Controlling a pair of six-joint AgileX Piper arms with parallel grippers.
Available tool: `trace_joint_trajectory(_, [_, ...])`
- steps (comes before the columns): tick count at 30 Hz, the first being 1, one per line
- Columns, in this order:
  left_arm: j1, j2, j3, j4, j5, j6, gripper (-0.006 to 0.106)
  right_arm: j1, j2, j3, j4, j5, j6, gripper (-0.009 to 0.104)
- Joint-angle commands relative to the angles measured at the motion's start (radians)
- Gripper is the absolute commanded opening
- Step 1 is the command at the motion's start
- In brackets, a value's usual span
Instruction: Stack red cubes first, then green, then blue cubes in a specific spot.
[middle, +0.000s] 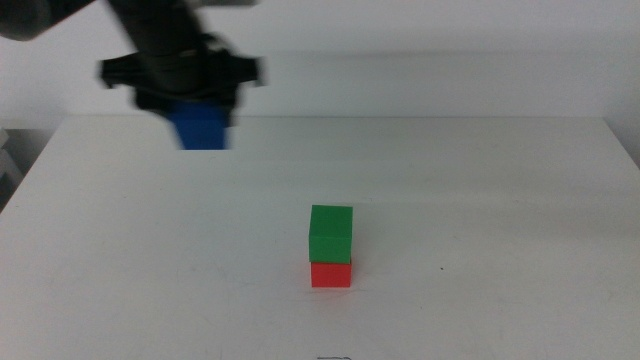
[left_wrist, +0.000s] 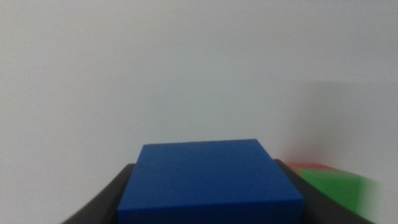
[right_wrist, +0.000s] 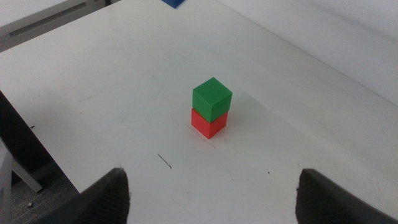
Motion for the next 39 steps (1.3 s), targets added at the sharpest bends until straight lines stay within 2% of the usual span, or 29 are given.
trace_joint_trajectory(1, [-0.105,-0.067,-0.028,0.046,0.073,-0.147,0.01,-0.006,0.006,-0.022,-0.012,-0.071,-0.011,0.081])
trace_joint_trajectory(6, [-0.252,0.023,-0.127,0.044,0.087,-0.223,0.01,-0.006,0.006,-0.022,-0.012,-0.071,-0.011,0.081])
trace_joint_trajectory(11, [-0.309,0.103,-0.211,0.024,0.087,-0.267,0.01,-0.006,0.006,-0.022,-0.012,-0.071,-0.011,0.081])
trace_joint_trajectory(20, [-0.317,0.151,-0.218,0.015,0.087,-0.252,0.01,-0.006,0.006,-0.022,-0.012,-0.071,-0.011,0.081])
trace_joint_trajectory(25, [-0.317,0.174,-0.215,-0.026,0.087,-0.215,0.01,-0.006,0.006,-0.022,-0.012,-0.071,-0.011,0.081])
trace_joint_trajectory(39, [-0.316,0.195,-0.156,-0.007,0.087,-0.266,0.01,-0.006,0.006,-0.022,-0.012,-0.071,-0.011,0.081])
